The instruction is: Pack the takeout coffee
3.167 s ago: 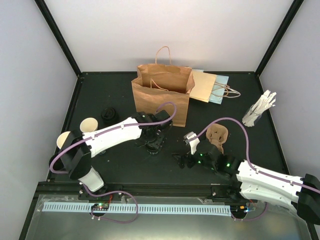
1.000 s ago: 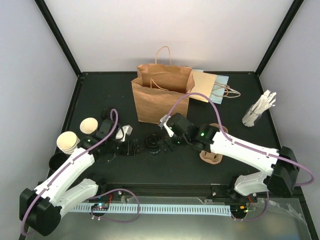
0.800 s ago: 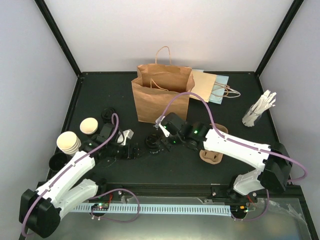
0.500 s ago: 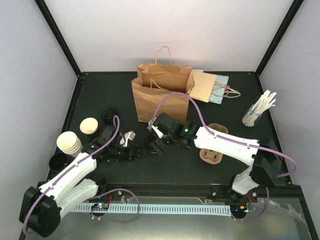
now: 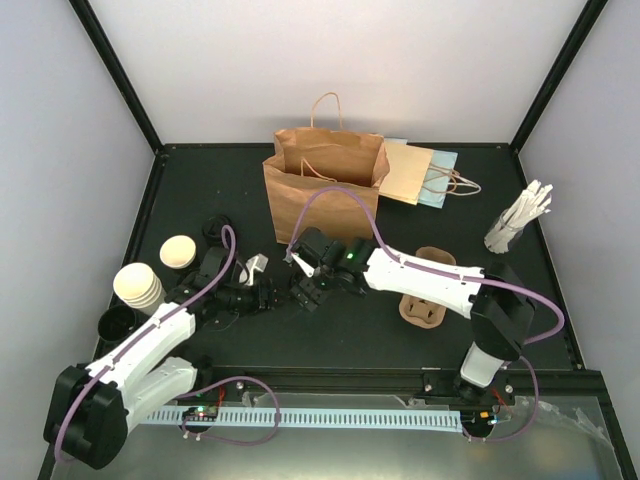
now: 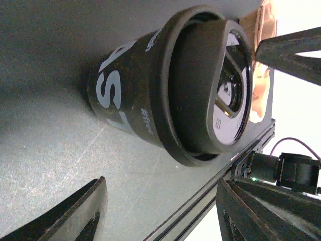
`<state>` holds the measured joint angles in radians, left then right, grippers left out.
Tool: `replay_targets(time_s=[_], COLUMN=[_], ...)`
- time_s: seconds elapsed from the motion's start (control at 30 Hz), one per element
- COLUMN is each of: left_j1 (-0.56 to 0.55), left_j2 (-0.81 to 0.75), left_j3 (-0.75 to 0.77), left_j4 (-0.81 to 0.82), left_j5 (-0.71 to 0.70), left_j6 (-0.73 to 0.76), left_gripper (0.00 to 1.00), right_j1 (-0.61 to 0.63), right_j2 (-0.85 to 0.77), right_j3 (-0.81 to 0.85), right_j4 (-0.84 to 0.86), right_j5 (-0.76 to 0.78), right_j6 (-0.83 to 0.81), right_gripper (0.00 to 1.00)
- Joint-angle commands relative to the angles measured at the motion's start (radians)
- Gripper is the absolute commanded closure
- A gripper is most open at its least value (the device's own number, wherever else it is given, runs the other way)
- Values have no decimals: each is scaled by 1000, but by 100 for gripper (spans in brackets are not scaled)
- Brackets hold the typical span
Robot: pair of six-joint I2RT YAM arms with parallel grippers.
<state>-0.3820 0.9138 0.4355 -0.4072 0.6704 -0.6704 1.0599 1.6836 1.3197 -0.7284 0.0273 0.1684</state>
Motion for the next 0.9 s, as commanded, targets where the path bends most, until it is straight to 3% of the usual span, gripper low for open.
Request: replay_targets(time_s=[0.0,0.7,0.87], left_j1=[24,39,38], left_j2=[22,109,125], left_j3=[-8,-28,-33], left_j4=[82,194,211], left_j5=[48,89,97], left_j6=[-22,-55,-62], left_gripper=[40,48,50], right_j1=[-1,-31,-32], right_j2=[15,93,100], right_j3=[39,103,105], right_j4=[-6,-53,-54], right_j5=[9,-72,-81], right_j6=[-9,-80,-87], right_gripper=[10,15,22])
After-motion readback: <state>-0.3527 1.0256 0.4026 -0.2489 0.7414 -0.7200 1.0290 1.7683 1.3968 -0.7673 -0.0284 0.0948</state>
